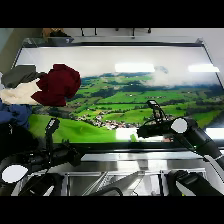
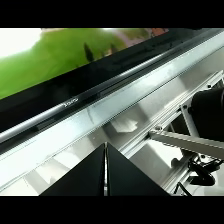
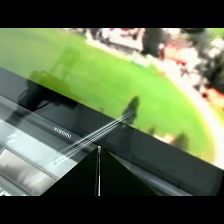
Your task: Fold the shirts.
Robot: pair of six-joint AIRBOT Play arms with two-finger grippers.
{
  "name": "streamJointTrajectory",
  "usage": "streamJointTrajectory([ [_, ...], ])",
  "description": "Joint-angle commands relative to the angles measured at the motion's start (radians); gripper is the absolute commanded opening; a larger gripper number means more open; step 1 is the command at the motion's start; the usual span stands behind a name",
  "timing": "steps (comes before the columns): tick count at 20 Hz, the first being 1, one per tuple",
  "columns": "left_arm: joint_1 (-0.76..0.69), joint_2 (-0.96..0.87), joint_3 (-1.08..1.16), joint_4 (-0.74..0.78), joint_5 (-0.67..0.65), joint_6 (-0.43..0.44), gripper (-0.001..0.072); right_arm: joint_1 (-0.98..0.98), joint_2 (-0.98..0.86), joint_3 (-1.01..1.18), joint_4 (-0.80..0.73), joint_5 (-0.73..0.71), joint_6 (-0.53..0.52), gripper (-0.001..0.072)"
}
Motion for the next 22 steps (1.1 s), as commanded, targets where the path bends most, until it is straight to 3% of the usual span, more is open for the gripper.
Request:
streamJointTrajectory([
  [1,-0.001,0.001,0.0,0.0,0.048,0.0,0.0017,0.0,0.0,0.0,-0.011,-0.027,-0.05,0.0019],
  [7,-0.001,0.001,0.0,0.0,0.183,0.0,0.0017,0.0,-0.001,0.0,0.001,-0.031,-0.05,0.0019],
  [13,0.0,0.0,0.0,0.004,0.493,0.001,0.0018,0.0,-0.009,-0.001,0.185,-0.064,-0.047,0.0021],
  [14,0.003,0.0,0.0,0.036,0.528,0.002,0.0017,0.0,-0.018,-0.001,0.215,-0.066,-0.047,0.0021],
  [16,0.05,-0.014,0.029,0.298,0.565,0.004,0.0018,0.0,-0.047,0.0,0.295,-0.115,-0.047,0.0021],
  [17,0.112,-0.052,0.074,0.434,0.557,-0.002,0.0019,0.0,-0.064,0.0,0.343,-0.134,-0.048,0.0076],
  [18,0.199,-0.105,0.133,0.495,0.547,-0.01,0.002,0.0,-0.08,0.0,0.372,-0.149,-0.048,0.0293],
  [19,0.295,-0.163,0.19,0.497,0.53,-0.01,0.0119,0.0,-0.097,0.0,0.373,-0.159,-0.048,0.0474],
  [21,0.491,-0.303,0.302,0.489,0.47,-0.01,0.0705,0.0,-0.132,0.0,0.375,-0.194,-0.047,0.0478],
  [22,0.583,-0.384,0.355,0.488,0.414,-0.01,0.0712,0.0,-0.151,0.0,0.374,-0.215,-0.047,0.0478],
])
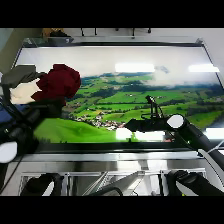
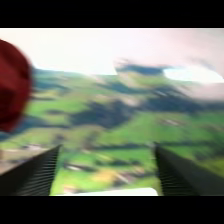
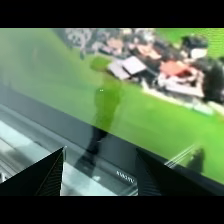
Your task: Fold the shirts.
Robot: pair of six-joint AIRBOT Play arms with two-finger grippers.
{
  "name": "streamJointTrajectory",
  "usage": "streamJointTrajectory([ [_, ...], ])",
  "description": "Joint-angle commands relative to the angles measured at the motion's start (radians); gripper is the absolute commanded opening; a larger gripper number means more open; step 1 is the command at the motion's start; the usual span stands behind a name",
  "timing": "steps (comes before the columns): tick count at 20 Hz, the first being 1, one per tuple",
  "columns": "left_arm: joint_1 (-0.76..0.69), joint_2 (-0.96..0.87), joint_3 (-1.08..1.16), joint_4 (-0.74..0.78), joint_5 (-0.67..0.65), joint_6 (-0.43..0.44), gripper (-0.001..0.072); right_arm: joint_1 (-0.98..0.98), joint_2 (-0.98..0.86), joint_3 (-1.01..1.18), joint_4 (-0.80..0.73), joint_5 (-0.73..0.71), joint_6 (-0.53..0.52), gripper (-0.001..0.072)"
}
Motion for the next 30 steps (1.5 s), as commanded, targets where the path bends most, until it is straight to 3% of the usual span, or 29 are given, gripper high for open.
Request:
streamJointTrajectory([
  [1,0.297,-0.24,0.177,0.087,-0.136,-0.002,0.0712,0.0,-0.065,0.0,0.041,-0.071,0.001,0.0479],
  [3,0.407,-0.395,0.255,0.051,-0.227,0.018,0.071,0.0,-0.105,0.0,0.04,-0.084,0.0,0.0479],
  [4,0.441,-0.475,0.287,0.035,-0.232,0.063,0.0659,0.0,-0.129,0.0,0.04,-0.098,0.0,0.0479],
  [6,0.46,-0.634,0.352,0.036,-0.22,0.096,0.0654,-0.001,-0.171,0.0,0.041,-0.135,0.0,0.0478],
  [12,0.381,-1.037,0.584,0.038,-0.216,0.107,0.0655,-0.001,-0.231,0.0,0.04,-0.183,0.001,0.0479],
  [20,0.341,-1.302,0.792,0.039,-0.325,0.126,0.0653,-0.001,-0.23,0.0,0.041,-0.183,0.001,0.0478],
  [21,0.341,-1.307,0.812,0.037,-0.339,0.126,0.0575,-0.001,-0.229,0.0,0.041,-0.183,0.001,0.0478],
  [22,0.335,-1.303,0.834,0.036,-0.358,0.126,0.0231,-0.001,-0.228,0.0,0.042,-0.182,0.001,0.0478],
  [23,0.326,-1.289,0.866,0.036,-0.379,0.127,0.0018,-0.001,-0.228,0.0,0.049,-0.179,0.0,0.0478],
  [26,0.277,-1.214,0.986,0.025,-0.464,0.131,0.0018,-0.001,-0.227,0.001,0.049,-0.164,0.0,0.0477],
  [30,0.166,-1.064,1.129,-0.124,-0.588,0.168,0.0018,-0.002,-0.214,0.047,0.047,-0.1,-0.005,0.0475],
])
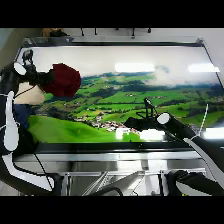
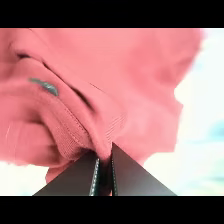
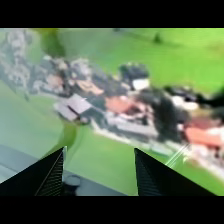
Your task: Fold the shirts.
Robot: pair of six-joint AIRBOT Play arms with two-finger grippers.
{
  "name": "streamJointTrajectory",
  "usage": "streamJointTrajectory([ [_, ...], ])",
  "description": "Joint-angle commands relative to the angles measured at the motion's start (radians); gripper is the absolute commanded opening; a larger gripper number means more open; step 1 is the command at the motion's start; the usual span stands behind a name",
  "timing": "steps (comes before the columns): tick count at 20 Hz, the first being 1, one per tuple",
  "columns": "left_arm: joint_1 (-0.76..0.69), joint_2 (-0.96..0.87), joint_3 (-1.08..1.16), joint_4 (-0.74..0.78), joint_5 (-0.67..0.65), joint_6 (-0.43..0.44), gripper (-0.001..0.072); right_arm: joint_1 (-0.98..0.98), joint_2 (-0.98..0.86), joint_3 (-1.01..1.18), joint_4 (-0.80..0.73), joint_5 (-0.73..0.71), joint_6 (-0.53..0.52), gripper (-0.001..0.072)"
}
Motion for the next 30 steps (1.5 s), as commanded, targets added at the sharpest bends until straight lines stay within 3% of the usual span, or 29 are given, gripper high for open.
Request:
streamJointTrajectory([
  [1,-0.106,0.121,0.108,-0.103,-0.148,0.017,0.0018,-0.008,0.023,0.055,0.002,0.076,-0.027,0.0475],
  [5,-0.32,0.249,-0.002,-0.111,-0.28,0.015,0.0018,-0.134,0.117,0.142,-0.002,0.274,-0.055,0.0475],
  [10,-0.633,0.306,-0.288,-0.109,-0.161,-0.029,0.002,-0.334,0.275,0.145,-0.004,0.397,-0.056,0.0476],
  [11,-0.678,0.306,-0.316,-0.105,-0.13,-0.028,0.0124,-0.359,0.291,0.145,-0.007,0.418,-0.056,0.0477],
  [12,-0.714,0.306,-0.33,-0.101,-0.108,-0.028,0.0596,-0.381,0.3,0.145,-0.007,0.439,-0.056,0.0477],
  [13,-0.732,0.307,-0.332,-0.101,-0.098,-0.029,0.0694,-0.394,0.301,0.145,-0.006,0.457,-0.056,0.0478],
  [17,-0.7,0.308,-0.268,0.011,-0.235,-0.049,0.0694,-0.397,0.28,0.142,-0.028,0.496,-0.056,0.0483],
  [19,-0.64,0.328,-0.314,0.076,-0.31,-0.055,0.0694,-0.397,0.261,0.118,-0.055,0.504,-0.056,0.0581],
  [20,-0.605,0.346,-0.372,0.092,-0.319,-0.055,0.0693,-0.397,0.25,0.097,-0.06,0.503,-0.057,0.0596],
  [23,-0.502,0.396,-0.599,0.042,-0.219,-0.054,0.0693,-0.38,0.201,0.011,-0.048,0.449,-0.09,0.0595],
  [25,-0.455,0.392,-0.727,-0.106,-0.112,-0.008,0.0693,-0.324,0.148,-0.014,-0.001,0.375,-0.14,0.0595],
  [28,-0.445,0.33,-0.827,-0.287,0.029,0.078,0.0692,-0.176,0.02,-0.012,0.049,0.22,-0.204,0.0594],
  [30,-0.456,0.277,-0.851,-0.314,0.078,0.091,0.0693,-0.111,-0.075,0.001,0.048,0.165,-0.219,0.0594],
])
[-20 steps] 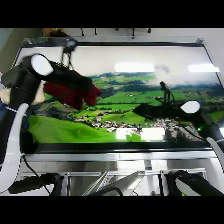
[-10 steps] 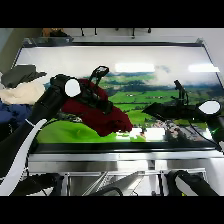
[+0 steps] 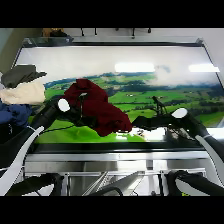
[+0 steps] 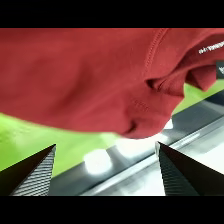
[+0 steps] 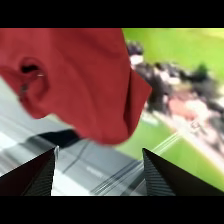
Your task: Fold the shirts.
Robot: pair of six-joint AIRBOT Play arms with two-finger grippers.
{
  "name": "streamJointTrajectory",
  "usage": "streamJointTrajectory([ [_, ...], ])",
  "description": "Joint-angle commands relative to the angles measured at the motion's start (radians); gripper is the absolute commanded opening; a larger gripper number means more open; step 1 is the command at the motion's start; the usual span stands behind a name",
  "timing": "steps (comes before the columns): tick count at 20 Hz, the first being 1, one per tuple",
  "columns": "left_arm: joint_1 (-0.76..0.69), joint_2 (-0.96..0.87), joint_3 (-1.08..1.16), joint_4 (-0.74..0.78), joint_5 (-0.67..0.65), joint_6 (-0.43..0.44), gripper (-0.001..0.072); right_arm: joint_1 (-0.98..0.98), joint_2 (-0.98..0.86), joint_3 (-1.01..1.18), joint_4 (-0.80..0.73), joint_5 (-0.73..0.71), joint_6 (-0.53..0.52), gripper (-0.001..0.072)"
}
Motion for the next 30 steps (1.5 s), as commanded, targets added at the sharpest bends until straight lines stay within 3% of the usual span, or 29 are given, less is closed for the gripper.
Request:
streamJointTrajectory([
  [1,0.008,-0.08,-0.075,-0.109,0.115,0.055,0.0693,0.107,-0.157,0.019,0.034,-0.114,-0.065,0.0594],
  [5,-0.02,-0.157,-0.044,-0.121,0.154,0.055,0.0692,0.112,-0.235,0.09,0.121,-0.107,-0.155,0.0589],
  [6,-0.035,-0.168,-0.026,-0.12,0.167,0.055,0.069,0.112,-0.235,0.105,0.125,-0.108,-0.156,0.0556],
  [7,-0.053,-0.179,-0.003,-0.116,0.175,0.055,0.0578,0.112,-0.235,0.118,0.126,-0.107,-0.16,0.0431],
  [10,-0.067,-0.196,0.069,-0.117,0.159,0.055,0.0064,0.112,-0.234,0.14,0.143,-0.098,-0.17,0.0087],
  [11,-0.067,-0.192,0.101,-0.116,0.135,0.055,0.0019,0.111,-0.231,0.152,0.143,-0.079,-0.171,0.0072],
  [12,-0.062,-0.177,0.13,-0.116,0.106,0.055,0.0018,0.111,-0.221,0.168,0.143,-0.056,-0.172,0.0019],
  [15,-0.041,-0.057,0.233,-0.116,0.019,0.055,0.0018,0.089,-0.159,0.268,0.141,0.034,-0.196,0.0019],
  [20,-0.025,0.266,0.561,-0.11,-0.137,0.049,0.0017,-0.066,0.05,0.652,0.139,0.192,-0.197,0.002],
  [26,-0.145,0.512,1.012,-0.107,-0.129,-0.088,0.0017,-0.1,0.265,1.053,0.094,0.231,-0.271,0.002],
  [30,-0.15,0.515,1.022,-0.04,-0.179,-0.161,0.0017,-0.1,0.255,1.07,0.063,0.237,-0.271,0.002],
])
